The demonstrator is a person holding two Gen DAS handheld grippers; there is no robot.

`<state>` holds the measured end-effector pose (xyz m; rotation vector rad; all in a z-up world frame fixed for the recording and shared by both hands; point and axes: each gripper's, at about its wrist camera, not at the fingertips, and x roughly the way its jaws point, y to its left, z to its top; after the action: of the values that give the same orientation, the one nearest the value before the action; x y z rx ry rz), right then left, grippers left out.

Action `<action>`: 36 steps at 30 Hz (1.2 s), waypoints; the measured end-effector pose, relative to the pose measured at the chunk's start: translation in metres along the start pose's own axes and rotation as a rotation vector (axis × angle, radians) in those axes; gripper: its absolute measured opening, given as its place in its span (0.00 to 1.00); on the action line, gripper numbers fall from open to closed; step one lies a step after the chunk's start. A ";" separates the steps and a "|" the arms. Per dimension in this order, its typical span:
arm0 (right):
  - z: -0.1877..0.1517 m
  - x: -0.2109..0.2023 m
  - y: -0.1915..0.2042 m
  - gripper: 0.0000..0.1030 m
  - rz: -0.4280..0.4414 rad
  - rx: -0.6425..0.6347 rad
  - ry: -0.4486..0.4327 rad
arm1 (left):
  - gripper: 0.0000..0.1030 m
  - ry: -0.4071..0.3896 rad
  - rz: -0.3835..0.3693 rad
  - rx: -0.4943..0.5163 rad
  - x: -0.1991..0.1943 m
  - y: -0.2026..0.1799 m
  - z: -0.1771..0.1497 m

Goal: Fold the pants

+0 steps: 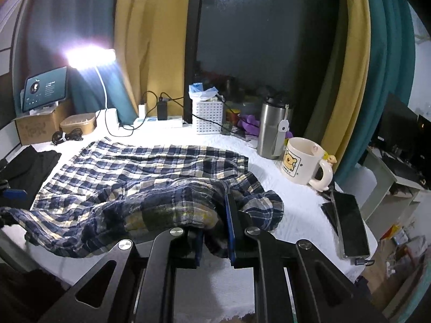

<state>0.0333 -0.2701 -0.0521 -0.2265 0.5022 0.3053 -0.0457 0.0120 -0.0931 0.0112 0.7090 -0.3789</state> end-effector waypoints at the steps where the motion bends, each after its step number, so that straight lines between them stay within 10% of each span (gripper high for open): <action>1: 0.000 -0.001 0.001 0.14 0.000 -0.002 -0.001 | 0.35 0.010 -0.003 -0.008 0.004 0.002 -0.002; 3: 0.001 -0.003 0.002 0.14 -0.003 -0.008 -0.003 | 0.11 0.028 -0.001 -0.019 0.007 0.004 -0.003; 6: 0.002 -0.009 0.003 0.14 -0.011 -0.012 -0.014 | 0.02 -0.006 0.020 -0.023 -0.002 0.006 -0.002; 19: 0.021 -0.036 0.009 0.14 -0.029 -0.038 -0.088 | 0.02 -0.251 0.133 0.019 -0.073 0.015 0.047; 36: 0.055 -0.025 0.003 0.14 -0.013 -0.023 -0.139 | 0.02 -0.381 0.217 0.170 -0.103 0.024 0.113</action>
<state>0.0356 -0.2577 0.0066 -0.2291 0.3601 0.3121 -0.0377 0.0535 0.0555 0.1717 0.2938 -0.2231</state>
